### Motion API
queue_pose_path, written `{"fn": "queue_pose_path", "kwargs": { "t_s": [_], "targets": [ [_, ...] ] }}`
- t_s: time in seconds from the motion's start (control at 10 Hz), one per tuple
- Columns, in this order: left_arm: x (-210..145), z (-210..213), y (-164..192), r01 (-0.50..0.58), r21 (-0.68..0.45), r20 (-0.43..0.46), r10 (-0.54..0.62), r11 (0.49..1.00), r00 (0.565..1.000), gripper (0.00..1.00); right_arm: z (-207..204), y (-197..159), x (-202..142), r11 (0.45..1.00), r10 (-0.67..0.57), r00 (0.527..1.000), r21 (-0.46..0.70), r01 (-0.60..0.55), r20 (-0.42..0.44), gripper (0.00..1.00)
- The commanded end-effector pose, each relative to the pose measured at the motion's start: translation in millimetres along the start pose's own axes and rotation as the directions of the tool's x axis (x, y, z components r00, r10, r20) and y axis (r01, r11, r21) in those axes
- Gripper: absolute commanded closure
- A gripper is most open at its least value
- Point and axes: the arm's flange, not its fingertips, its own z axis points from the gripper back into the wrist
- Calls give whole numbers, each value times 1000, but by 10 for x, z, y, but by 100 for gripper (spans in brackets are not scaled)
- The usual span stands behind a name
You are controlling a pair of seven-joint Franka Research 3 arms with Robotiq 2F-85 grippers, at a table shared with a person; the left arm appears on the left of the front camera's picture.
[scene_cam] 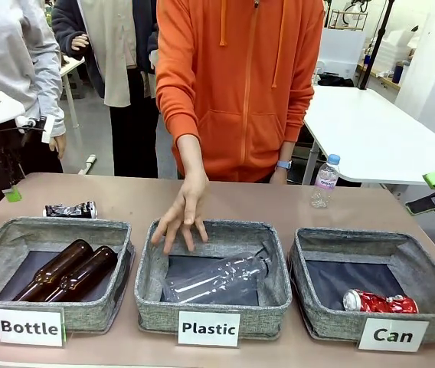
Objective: Sort the can waste into the basket.
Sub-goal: Pick up the can waste from the table and place it in the right Fabric basket.
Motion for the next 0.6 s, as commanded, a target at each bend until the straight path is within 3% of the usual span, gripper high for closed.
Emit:
{"fn": "queue_pose_path", "kwargs": {
  "t_s": [0.0,0.2,0.5],
  "targets": [
    [58,-75,57,109,3,14,-109,994,994,0,32,-8,-21,1000,19,1000,-1,-19,-13,0],
    [148,-210,171,194,26,29,-195,981,980,0,32,-8,-21,1000,19,1000,-1,-19,-13,0],
    [267,-458,385,308,7,-22,-308,951,951,0,32,-8,-21,1000,19,1000,-1,-19,-13,0]
  ]
}}
